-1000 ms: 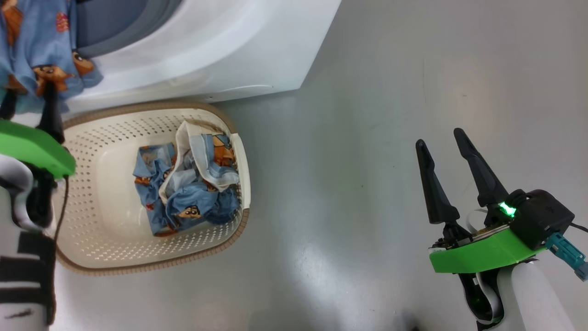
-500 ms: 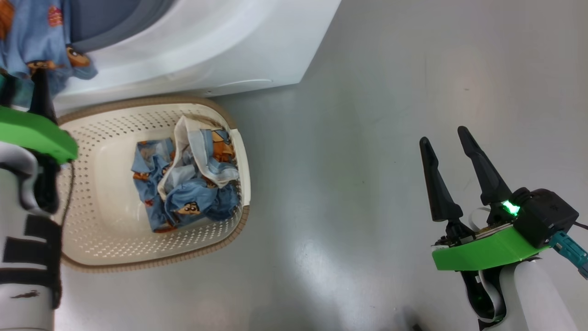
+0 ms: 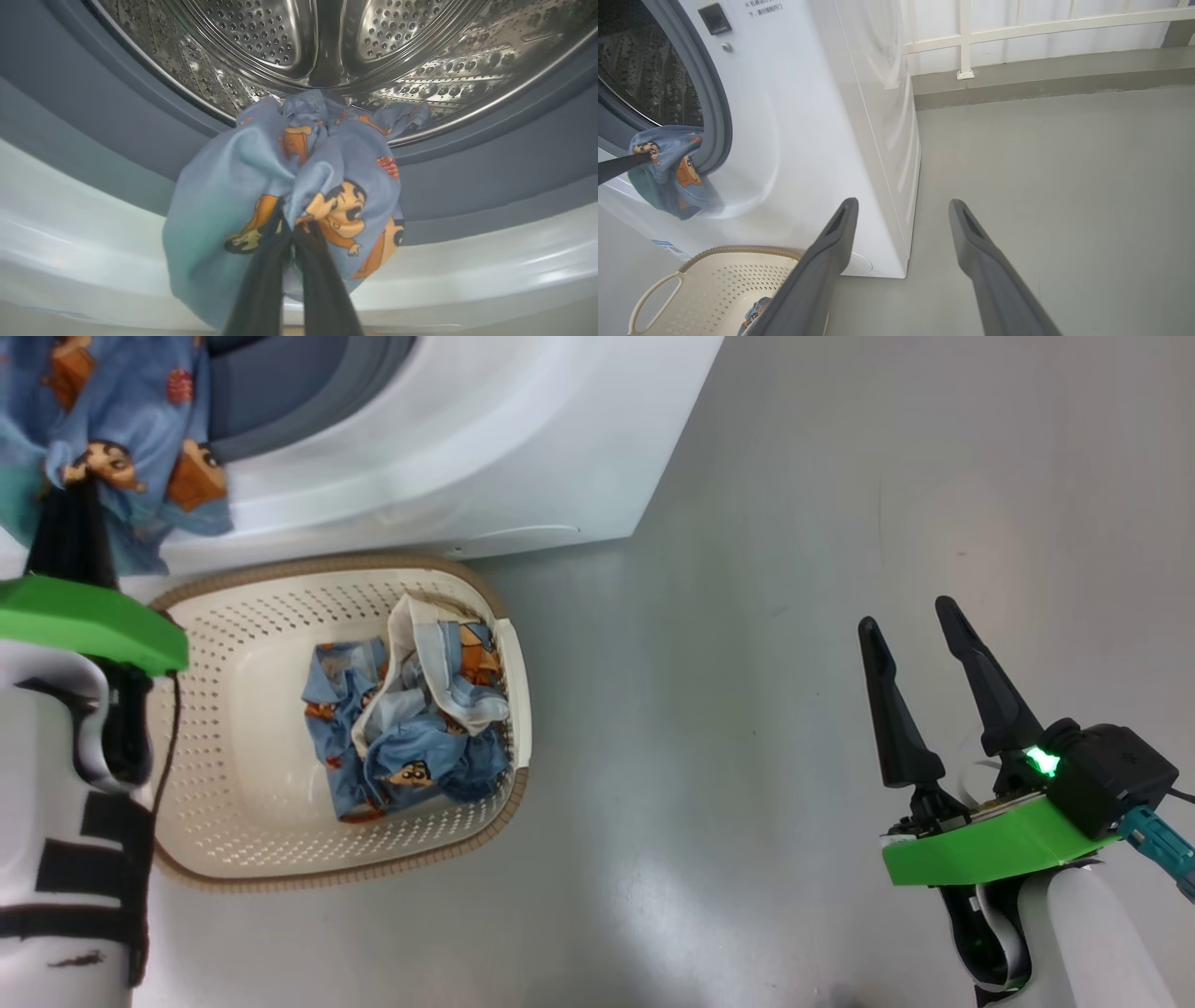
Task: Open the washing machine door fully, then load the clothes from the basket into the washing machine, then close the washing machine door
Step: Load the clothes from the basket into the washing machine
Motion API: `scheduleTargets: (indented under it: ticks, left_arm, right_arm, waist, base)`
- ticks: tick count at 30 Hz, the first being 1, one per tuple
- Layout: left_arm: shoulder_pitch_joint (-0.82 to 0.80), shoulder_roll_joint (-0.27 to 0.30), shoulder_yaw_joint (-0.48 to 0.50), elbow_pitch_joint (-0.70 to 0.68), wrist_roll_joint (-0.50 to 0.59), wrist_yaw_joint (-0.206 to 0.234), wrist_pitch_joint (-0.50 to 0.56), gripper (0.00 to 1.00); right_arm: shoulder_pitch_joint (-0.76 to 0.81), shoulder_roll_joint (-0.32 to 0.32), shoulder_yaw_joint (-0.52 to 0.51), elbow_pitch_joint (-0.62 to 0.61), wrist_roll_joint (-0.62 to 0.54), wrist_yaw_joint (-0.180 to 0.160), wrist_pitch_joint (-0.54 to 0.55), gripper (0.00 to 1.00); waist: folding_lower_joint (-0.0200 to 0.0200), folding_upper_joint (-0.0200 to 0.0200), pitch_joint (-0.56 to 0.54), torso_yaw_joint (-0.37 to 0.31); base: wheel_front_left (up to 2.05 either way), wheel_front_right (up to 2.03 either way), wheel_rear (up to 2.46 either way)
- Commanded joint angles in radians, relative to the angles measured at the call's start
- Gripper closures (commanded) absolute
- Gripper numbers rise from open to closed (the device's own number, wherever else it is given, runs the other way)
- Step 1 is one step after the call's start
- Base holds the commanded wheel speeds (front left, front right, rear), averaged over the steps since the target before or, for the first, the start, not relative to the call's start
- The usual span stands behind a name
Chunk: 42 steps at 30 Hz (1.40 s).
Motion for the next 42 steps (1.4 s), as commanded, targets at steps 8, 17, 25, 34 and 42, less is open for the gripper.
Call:
scheduleTargets:
  ticks: [8, 17, 25, 34, 42]
  left_arm:
    - [0.032, 0.054, -0.007, -0.133, 0.015, 0.011, 0.02, 1.0]
    - [-0.075, 0.079, -0.05, -0.174, 0.053, 0.029, 0.087, 1.0]
    - [-0.202, 0.112, -0.075, -0.127, 0.082, 0.035, 0.118, 1.0]
    - [-0.311, 0.137, -0.092, -0.035, 0.084, 0.026, 0.139, 1.0]
    - [-0.441, 0.149, -0.126, 0.039, 0.096, 0.016, 0.168, 1.0]
  right_arm:
    - [0.024, 0.006, 0.024, -0.014, 0.013, 0.002, -0.005, 0.0]
    - [0.024, 0.009, 0.041, -0.009, 0.023, 0.002, -0.005, 0.0]
    - [0.021, 0.007, 0.049, -0.015, 0.028, 0.002, -0.005, 0.0]
    - [0.012, 0.009, 0.05, -0.018, 0.03, 0.002, -0.005, 0.0]
    - [0.005, 0.011, 0.053, -0.021, 0.031, 0.002, -0.005, 0.0]
  waist:
    - [0.0, -0.0001, -0.033, -0.005]
    - [0.0, -0.0001, -0.034, -0.028]
    - [0.0, -0.0001, -0.011, -0.055]
    - [0.0, -0.0001, 0.042, -0.074]
    - [0.0, -0.0001, 0.119, -0.07]
  base:
    - [0.0, 0.0, 0.0]
    - [0.0, 0.0, 0.0]
    - [0.0, 0.0, 0.0]
    - [0.0, 0.0, 0.0]
    - [0.0, 0.0, 0.0]
